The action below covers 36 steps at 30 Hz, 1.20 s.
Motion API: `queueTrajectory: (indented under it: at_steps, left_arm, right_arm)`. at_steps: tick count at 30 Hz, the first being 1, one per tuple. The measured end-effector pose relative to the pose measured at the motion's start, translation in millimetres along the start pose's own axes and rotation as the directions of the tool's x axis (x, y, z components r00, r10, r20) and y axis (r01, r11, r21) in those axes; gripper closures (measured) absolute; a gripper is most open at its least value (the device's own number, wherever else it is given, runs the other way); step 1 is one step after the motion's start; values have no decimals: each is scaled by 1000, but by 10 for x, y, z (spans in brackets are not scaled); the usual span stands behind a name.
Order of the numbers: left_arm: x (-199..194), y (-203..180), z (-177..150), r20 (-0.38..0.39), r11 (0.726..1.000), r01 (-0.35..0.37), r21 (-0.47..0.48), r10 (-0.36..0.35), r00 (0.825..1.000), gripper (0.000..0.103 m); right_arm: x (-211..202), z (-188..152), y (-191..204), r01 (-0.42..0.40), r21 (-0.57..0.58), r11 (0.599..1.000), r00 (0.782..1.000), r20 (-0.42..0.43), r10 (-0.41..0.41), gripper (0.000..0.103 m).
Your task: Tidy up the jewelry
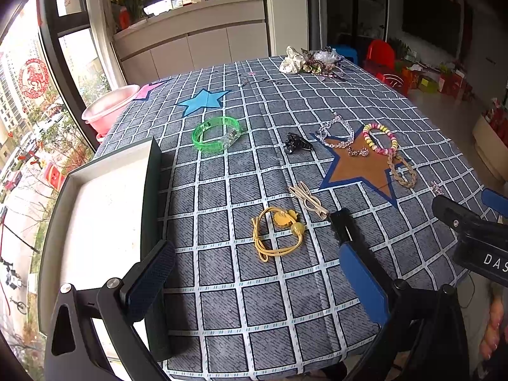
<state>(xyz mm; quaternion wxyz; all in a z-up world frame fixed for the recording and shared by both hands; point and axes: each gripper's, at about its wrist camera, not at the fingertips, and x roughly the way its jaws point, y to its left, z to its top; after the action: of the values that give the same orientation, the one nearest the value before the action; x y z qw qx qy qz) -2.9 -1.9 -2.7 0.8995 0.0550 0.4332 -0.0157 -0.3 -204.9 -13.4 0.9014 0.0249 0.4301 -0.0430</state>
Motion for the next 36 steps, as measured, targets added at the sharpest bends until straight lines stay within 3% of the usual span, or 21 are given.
queueTrajectory:
  at_steps: [36]
  left_arm:
    - [85,15,-2,-32,1000,-3,-8,3,999,0]
  right_arm:
    - [46,-8,-29,7,7,1000,1000,-12,-7,0]
